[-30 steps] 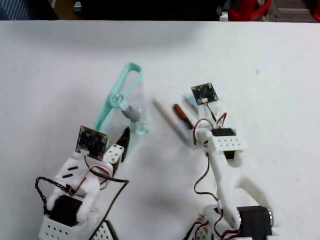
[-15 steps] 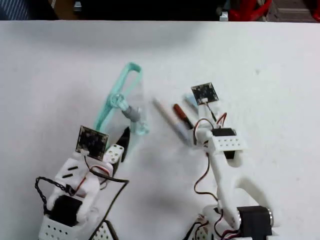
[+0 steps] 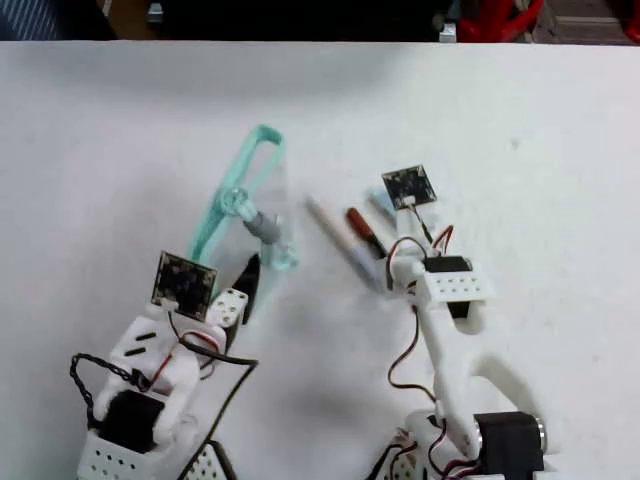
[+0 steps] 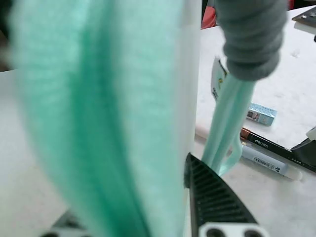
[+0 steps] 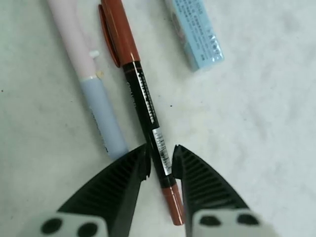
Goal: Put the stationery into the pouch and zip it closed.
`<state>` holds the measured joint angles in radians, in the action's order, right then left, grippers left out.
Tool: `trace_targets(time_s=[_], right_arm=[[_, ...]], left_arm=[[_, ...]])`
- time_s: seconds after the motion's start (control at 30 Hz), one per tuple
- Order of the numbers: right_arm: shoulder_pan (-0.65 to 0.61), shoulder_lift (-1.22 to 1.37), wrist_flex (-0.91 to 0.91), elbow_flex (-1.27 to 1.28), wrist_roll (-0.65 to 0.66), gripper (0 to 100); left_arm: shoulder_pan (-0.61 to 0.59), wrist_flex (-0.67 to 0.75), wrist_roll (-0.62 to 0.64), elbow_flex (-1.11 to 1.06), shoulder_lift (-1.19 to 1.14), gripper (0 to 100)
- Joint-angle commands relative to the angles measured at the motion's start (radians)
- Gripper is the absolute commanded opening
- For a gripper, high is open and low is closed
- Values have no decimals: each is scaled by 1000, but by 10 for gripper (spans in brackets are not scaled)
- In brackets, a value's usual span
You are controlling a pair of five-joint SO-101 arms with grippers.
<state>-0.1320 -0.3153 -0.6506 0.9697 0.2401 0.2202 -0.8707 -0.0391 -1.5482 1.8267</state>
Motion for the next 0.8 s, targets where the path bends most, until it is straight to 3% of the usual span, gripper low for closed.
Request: trace_targets(time_s=[0.0,0.13,0.2,0.27,0.57,0.67,0.77], right_arm=[[5,-48,13,-6,-8,5],[5,-48,13,-8,-8,92],[2,-45,13,-6,-2,79],[-4,-44,13,-5,0,5],[8,-48,13,-15,-8,81],[65,-39,-28,-103,-2,161],[124,-28,-125,-253,-3,151]], left_arm=[[15,23,-6,0,-2,147],[15,23,-6,0,-2,147],[15,23,-6,0,-2,147],[15,23,-6,0,-2,147],[15,23,-6,0,-2,147],[16,23,-6,0,-2,147],[16,23,-6,-2,-2,147]])
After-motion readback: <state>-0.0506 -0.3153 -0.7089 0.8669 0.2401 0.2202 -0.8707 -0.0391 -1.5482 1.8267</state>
